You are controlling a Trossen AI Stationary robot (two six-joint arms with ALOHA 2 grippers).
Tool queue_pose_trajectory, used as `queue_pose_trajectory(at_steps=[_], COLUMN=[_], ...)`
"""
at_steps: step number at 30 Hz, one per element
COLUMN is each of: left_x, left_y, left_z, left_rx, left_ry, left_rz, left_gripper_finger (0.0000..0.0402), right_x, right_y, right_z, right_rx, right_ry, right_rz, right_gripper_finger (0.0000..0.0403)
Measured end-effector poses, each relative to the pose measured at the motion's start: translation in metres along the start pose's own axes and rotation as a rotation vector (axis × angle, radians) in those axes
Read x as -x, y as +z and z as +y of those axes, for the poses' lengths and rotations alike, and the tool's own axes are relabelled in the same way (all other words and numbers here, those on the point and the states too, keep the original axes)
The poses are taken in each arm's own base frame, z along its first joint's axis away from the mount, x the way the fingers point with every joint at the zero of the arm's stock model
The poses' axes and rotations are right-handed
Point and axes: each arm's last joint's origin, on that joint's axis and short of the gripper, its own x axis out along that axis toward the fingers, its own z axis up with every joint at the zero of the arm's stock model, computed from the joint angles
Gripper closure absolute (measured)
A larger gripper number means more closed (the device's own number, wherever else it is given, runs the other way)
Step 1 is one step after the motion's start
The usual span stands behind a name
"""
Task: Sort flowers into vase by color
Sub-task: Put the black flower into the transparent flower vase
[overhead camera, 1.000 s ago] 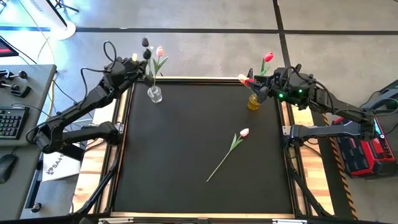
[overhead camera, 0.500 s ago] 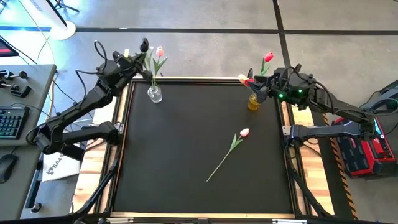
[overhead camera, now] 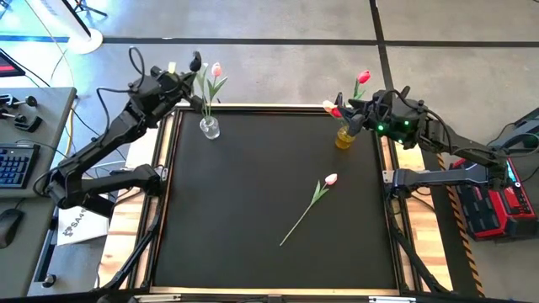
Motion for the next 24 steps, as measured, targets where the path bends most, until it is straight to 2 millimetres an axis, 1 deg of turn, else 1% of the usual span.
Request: queue_pose_trajectory(at_steps=[9, 12, 16, 20, 24], left_x=[-0.023, -0.027, -0.031, -0.037, -0.041], left_y=[-0.01, -0.009, -0.015, -0.029, -0.041], left_z=[-0.009, -0.01, -0.013, -0.018, -0.022], left_rx=[-0.036, -0.029, -0.014, 0.089, 0.245], left_ry=[-0.012, -0.005, -0.018, -0.023, 0.033], left_rz=[0.064, 0.042, 0.088, 0.216, 0.333], left_gripper_finger=[0.0401, 0.0401, 0.0401, 0.0401, 0.0395], right_x=[0.0, 0.0, 0.0, 0.0, 0.0], right_y=[0.0, 0.0, -0.001, -0.001, -0.003], right_z=[0.0, 0.0, 0.001, 0.001, 0.001], right_rx=[-0.038, -0.058, -0.065, -0.077, -0.094], right_ry=[0.01, 0.014, 0.036, 0.05, 0.05], right_rz=[0.005, 0.007, 0.02, 0.034, 0.054], right_gripper_finger=[0.0136, 0.0136, 0.0136, 0.0136, 0.0136])
